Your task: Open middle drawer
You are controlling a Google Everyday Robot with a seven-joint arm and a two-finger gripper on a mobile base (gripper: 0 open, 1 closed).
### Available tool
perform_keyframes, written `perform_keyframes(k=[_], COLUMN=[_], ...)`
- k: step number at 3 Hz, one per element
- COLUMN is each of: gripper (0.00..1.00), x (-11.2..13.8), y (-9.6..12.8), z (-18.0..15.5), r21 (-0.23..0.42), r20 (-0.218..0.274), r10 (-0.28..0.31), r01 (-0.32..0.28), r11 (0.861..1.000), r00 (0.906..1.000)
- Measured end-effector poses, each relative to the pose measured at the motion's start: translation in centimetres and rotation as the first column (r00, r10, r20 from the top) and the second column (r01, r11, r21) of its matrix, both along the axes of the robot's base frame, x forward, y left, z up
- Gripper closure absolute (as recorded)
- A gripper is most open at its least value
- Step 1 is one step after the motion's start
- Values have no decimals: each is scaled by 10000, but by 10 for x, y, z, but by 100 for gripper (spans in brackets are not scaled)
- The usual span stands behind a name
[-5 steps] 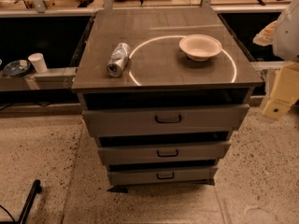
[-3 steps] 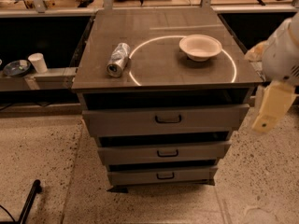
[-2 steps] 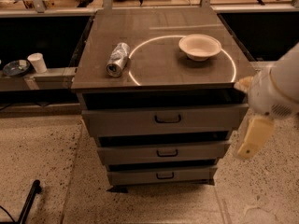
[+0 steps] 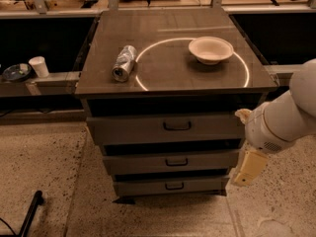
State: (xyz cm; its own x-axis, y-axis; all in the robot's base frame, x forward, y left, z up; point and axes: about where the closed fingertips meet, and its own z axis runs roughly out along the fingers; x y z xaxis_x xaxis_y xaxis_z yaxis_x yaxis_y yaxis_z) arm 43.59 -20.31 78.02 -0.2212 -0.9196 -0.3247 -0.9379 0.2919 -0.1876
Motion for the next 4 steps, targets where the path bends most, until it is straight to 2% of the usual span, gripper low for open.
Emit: perform_keyframes(k=[1,2,3,4], gripper=[0,0,0,0], x=[-7,-15,-6,9], y=[5,-2,-13,-17], z=[4,-37,-130,-169], r21=[-427,-404,95,136], r20=[-160,-551,-759,-722], r10=[598,1114,1493,2359], r01=[-605,-1137,-1490,-2355], r11=[9973,9927,9888,9718], r00=[9981,9922,9859,9691])
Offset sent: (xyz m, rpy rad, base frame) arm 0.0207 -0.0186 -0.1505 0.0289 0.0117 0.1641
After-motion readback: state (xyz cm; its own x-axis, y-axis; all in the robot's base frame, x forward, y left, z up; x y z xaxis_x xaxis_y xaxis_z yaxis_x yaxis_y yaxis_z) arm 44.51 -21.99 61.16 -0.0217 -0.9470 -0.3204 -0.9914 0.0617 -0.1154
